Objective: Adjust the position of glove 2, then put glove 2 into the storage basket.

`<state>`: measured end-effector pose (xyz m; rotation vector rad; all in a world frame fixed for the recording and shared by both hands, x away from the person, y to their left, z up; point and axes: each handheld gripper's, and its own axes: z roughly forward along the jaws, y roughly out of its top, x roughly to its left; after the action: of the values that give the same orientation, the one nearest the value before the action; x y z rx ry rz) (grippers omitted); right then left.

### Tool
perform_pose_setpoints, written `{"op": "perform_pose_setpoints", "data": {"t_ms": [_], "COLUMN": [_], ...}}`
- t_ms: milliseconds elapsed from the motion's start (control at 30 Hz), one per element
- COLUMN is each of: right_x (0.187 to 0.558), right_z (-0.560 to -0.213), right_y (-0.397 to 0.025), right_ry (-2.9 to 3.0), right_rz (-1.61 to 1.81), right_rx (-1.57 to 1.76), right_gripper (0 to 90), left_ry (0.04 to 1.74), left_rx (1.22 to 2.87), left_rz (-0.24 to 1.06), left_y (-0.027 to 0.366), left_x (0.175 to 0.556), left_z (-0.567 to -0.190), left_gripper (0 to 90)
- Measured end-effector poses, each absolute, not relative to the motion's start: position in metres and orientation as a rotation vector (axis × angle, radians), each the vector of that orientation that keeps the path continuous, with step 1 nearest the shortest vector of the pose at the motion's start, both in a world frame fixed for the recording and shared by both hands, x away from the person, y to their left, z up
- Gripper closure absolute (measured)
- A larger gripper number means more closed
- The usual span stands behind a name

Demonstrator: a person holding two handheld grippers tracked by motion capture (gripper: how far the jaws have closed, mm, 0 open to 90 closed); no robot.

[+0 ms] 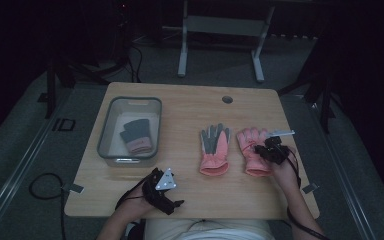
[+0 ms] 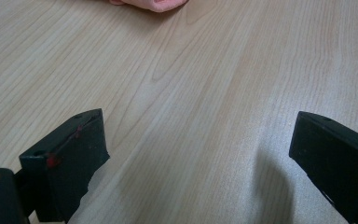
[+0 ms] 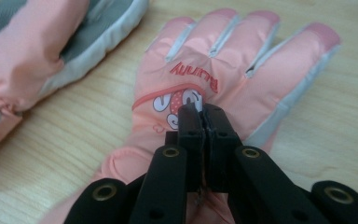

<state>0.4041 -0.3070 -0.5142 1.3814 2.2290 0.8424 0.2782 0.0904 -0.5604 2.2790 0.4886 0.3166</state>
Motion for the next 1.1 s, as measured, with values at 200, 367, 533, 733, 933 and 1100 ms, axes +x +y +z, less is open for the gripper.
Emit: {"op": "perform_pose_setpoints", "data": {"t_ms": [200,367,533,733,933,1100], "right_x": [0.401,0.393,0.388,0.387,0.387,0.393], "right_z": [-0.489,-0.451,-0.424,-0.402,-0.39,-0.39], "right_y": [-0.305,-0.292,-0.272,-0.244,-0.212,-0.19], "right_ry": [2.161,2.119,2.102,2.098,2.103,2.106], "right_rz": [0.877,0.952,1.0,1.03,1.053,1.031], "right_rx": [1.414,1.376,1.331,1.302,1.272,1.285], "right_gripper": [87.6,87.5,87.5,87.5,87.5,87.5], "left_ry": [0.485,0.488,0.479,0.478,0.477,0.473], "left_rx": [2.283,2.282,2.289,2.286,2.286,2.283], "left_rz": [0.316,0.314,0.318,0.315,0.311,0.305], "left_y": [0.09,0.09,0.09,0.09,0.09,0.089], "left_x": [0.278,0.278,0.278,0.278,0.278,0.279], "left_z": [-0.56,-0.56,-0.56,-0.56,-0.56,-0.559], "left_gripper": [3.7,3.7,3.7,3.7,3.7,3.7]}}
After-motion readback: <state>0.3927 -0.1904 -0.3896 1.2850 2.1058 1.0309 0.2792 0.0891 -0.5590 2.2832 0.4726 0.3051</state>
